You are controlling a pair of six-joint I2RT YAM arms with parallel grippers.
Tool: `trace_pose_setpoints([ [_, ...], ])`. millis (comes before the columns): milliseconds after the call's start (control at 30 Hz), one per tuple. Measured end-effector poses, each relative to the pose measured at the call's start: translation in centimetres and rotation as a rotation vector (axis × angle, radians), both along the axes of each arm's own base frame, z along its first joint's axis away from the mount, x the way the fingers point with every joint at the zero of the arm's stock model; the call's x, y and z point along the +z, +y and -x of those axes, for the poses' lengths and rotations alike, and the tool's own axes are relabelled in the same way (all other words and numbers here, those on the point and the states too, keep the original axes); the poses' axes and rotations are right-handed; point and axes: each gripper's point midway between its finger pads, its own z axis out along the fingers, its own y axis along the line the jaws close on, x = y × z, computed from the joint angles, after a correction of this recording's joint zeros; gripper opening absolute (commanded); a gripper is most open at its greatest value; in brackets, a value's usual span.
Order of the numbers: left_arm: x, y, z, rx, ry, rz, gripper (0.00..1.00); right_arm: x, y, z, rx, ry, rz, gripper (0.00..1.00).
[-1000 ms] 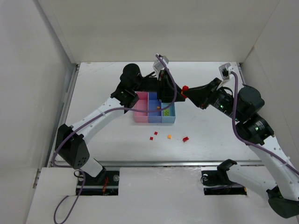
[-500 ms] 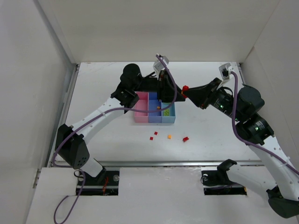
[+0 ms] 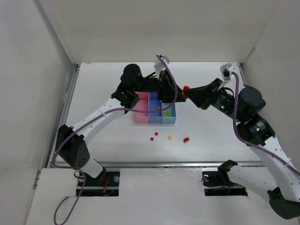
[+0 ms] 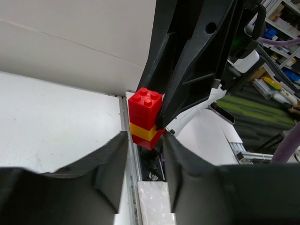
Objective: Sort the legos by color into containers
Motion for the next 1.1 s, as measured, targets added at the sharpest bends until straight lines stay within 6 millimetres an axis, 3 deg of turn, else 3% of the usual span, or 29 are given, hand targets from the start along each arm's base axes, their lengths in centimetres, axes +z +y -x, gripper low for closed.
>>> trace_pose_setpoints([
  [67, 0.0, 0.0, 0.0, 0.0, 0.004, -0.001, 0.41, 0.0, 0.0, 0.0, 0.001, 0.0, -0.001, 0.0],
  [300, 0.0, 0.0, 0.0, 0.0, 0.008, -0.001, 0.45, 0.1, 0.0, 0.1, 0.001, -0.003, -0.002, 0.0],
  [1100, 1.3, 0.0, -0.1, 0.005, -0.014, 0.02, 0.38, -1.0, 0.1, 0.1, 0.006, 0.016, 0.01, 0.0],
])
